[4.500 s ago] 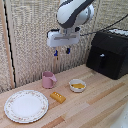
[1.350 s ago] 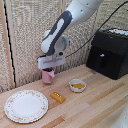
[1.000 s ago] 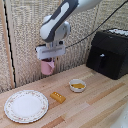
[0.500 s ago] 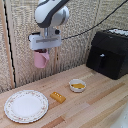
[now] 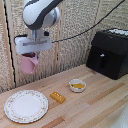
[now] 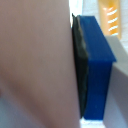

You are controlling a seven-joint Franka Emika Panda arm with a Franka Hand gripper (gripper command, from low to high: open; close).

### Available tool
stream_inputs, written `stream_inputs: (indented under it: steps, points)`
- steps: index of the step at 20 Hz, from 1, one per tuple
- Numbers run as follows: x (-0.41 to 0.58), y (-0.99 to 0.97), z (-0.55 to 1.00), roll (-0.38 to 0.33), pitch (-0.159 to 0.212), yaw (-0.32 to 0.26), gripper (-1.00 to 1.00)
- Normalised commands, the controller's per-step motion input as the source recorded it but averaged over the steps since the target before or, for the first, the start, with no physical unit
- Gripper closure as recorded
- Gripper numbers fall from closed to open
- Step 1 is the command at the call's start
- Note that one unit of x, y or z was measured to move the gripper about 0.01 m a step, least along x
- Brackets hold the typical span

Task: Please focus on the pink mug and carefully direct your gripper towards it. Gently take hold of the pink mug using your grasping instrument. Exercise caution as you elevate the pink mug off the tabletop. Shift the pink mug so it is above the white platter. With precision, slowly place the pink mug onto the white platter.

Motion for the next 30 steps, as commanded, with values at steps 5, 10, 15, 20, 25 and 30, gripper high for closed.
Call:
stream_inputs:
  steps: [5,10,15,20,25,30]
  points:
    - [-0.275,0.38,-0.29,-0.062,-0.008,0.08,1.0]
    - [-0.073,0.18,-0.37,-0.041,-0.034,0.081,1.0]
    - [-0.008,0.12,-0.49,-0.116,-0.004,0.096,1.0]
    - [0.0,0.04,-0.54,-0.177,0.0,0.119,1.0]
    - [0.032,0.0,-0.44,-0.151,-0.011,0.127,1.0]
    - [0.098,-0.01,-0.2,-0.042,-0.071,0.109,1.0]
